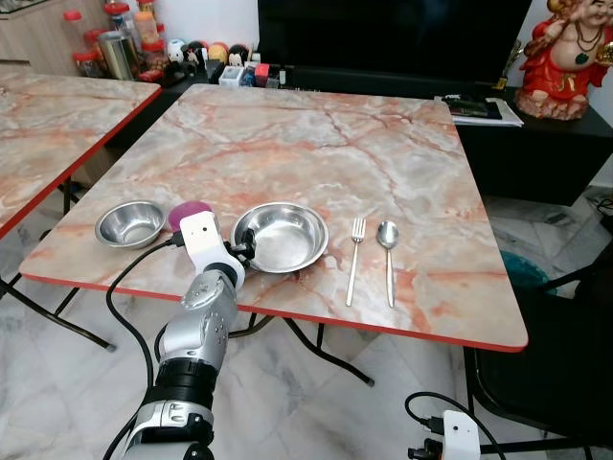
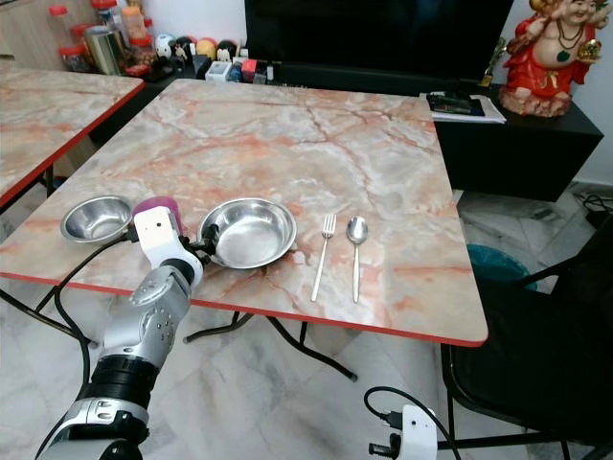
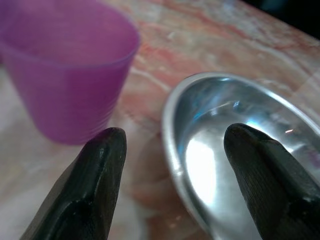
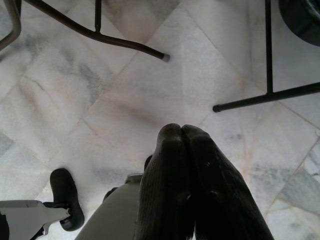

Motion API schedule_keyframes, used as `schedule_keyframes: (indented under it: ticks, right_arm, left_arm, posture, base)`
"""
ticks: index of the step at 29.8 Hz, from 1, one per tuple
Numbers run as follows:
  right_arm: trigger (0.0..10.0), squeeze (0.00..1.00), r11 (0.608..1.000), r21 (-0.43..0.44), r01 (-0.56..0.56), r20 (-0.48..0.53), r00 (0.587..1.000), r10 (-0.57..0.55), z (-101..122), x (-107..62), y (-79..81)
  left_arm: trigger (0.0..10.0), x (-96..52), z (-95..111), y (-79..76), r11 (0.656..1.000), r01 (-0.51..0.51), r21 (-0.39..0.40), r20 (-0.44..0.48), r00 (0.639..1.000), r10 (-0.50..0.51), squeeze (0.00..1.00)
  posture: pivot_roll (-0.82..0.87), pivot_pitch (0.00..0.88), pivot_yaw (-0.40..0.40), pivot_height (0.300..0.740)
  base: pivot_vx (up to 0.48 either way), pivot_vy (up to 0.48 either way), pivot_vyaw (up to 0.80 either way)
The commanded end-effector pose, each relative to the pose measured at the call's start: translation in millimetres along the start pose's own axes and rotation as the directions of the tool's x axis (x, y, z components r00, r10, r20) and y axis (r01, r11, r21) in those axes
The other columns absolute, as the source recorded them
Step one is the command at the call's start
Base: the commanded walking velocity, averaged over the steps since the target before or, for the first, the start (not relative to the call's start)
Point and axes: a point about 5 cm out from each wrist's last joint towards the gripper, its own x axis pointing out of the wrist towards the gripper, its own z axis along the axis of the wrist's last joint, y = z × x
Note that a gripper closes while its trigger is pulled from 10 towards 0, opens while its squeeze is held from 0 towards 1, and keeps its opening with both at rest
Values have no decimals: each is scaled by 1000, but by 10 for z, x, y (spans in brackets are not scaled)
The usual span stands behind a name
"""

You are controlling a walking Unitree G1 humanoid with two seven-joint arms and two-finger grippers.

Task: Setting the table

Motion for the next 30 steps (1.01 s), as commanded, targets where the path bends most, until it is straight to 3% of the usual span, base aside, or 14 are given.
schedule_keyframes:
  ticks: [1, 5, 10, 19, 30]
  right_arm:
    - [10000, 0, 1000, -7, 4, 6, 1000, -4, 8, -3, -21]
    - [10000, 0, 1000, -9, 1, 10, 1000, -1, 26, 3, -14]
    - [10000, 0, 1000, -9, 2, 13, 1000, -2, 34, 4, -18]
    - [10000, 0, 1000, 9, 15, 15, 1000, -15, 23, -3, -39]
    - [10000, 0, 999, 23, 28, 12, 1000, -28, -1, -12, -64]
  left_arm:
    - [10000, 17, -14, -14, 1000, -7, -1, -25, 1000, 7, 0]
    - [10000, 40, -167, -62, 999, 33, -8, -104, 994, -33, 0]
    - [10000, 82, -228, -158, 999, 45, -17, -128, 991, -47, 0]
    - [10000, 199, -131, -285, 998, 42, -42, -125, 991, -47, 0]
    - [10000, 289, -81, -322, 995, 8, -101, -155, 988, -24, 0]
  posture:
    - [-52, 16, -24, 740]
    - [-52, 8, -24, 740]
    - [-60, 2, -21, 740]
    - [-78, 22, -18, 740]
    - [-93, 33, -10, 740]
  base:
    - [0, 0, 0]
    - [0, 0, 0]
    - [0, 0, 0]
    - [0, 0, 0]
    - [0, 0, 0]
